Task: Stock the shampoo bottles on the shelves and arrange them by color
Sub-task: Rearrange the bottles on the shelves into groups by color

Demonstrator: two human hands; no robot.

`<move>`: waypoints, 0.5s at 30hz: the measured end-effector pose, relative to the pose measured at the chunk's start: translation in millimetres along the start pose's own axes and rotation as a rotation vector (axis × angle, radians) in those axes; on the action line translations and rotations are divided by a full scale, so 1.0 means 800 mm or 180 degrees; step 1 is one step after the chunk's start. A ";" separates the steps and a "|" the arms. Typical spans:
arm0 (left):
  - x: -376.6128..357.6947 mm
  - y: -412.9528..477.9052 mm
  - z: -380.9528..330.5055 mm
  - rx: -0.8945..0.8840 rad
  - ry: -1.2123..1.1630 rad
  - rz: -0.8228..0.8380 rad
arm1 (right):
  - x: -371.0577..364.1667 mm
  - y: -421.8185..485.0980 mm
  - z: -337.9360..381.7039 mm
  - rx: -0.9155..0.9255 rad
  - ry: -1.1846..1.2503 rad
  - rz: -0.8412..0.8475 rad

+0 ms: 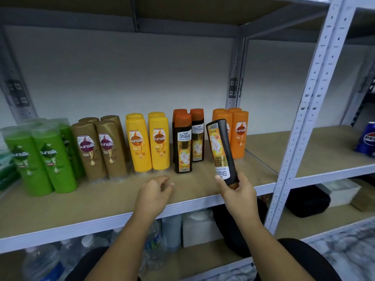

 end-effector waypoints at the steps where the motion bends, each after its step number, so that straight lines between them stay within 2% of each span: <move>1: 0.000 0.000 0.000 -0.0001 -0.0017 0.0009 | 0.006 -0.002 0.003 -0.0001 -0.0024 -0.0053; 6: 0.001 -0.001 -0.001 -0.0002 -0.0025 -0.0012 | 0.033 -0.004 0.015 -0.0070 -0.0048 -0.0450; 15: -0.008 0.005 -0.005 0.0021 -0.0013 0.0035 | 0.036 -0.005 0.042 0.0250 0.0318 -0.0619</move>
Point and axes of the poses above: each hand's wrist, its own y-axis towards the middle knuckle, its own x-axis out of the back of the hand, z = x × y, the point moved 7 cm from there along y, towards the middle knuckle, and after that the axes turned 4 degrees about -x, right-handed, at the moved point
